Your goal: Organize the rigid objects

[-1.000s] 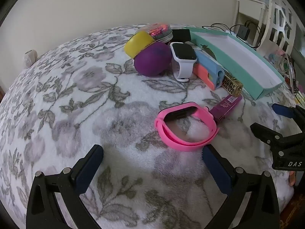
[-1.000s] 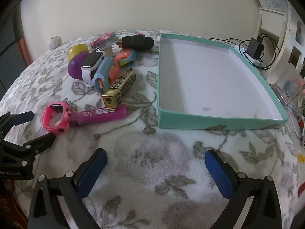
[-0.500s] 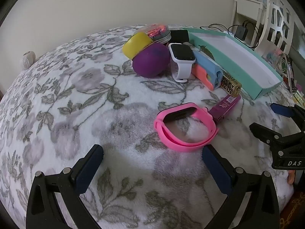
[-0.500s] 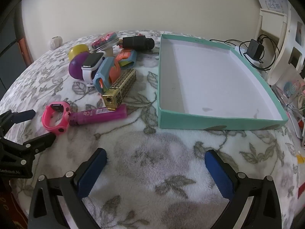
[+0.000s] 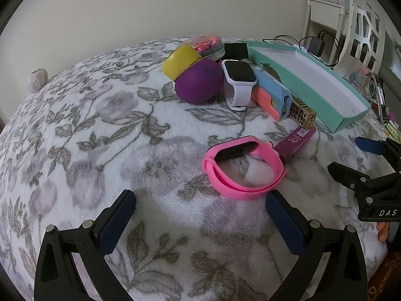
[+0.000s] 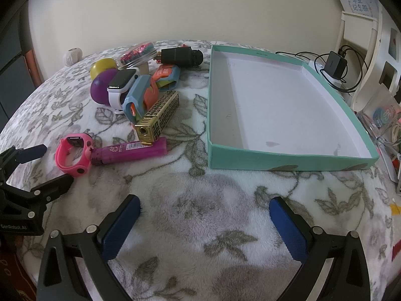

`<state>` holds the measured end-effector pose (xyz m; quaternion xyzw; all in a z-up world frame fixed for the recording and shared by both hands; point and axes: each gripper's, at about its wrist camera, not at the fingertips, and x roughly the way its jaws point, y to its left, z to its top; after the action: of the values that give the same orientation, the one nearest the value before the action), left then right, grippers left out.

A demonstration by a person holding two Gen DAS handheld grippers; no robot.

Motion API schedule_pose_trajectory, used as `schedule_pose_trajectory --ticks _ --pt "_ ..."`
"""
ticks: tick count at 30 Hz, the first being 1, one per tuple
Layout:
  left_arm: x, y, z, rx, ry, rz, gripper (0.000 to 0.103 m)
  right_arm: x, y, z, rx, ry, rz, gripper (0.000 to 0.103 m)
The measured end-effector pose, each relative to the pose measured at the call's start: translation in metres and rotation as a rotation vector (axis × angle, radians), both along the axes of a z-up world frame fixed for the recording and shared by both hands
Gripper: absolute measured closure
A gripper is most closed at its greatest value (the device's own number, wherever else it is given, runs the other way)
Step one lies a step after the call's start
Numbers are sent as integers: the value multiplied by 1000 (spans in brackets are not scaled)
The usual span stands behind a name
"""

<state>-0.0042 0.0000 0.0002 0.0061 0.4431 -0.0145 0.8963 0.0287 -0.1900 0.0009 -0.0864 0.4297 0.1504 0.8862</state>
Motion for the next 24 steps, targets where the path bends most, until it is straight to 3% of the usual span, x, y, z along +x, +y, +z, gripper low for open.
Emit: schedule_pose_trajectory --ticks 24 --pt "0 0 0 0 0 0 0 0 0 -1 1 -3 0 0"
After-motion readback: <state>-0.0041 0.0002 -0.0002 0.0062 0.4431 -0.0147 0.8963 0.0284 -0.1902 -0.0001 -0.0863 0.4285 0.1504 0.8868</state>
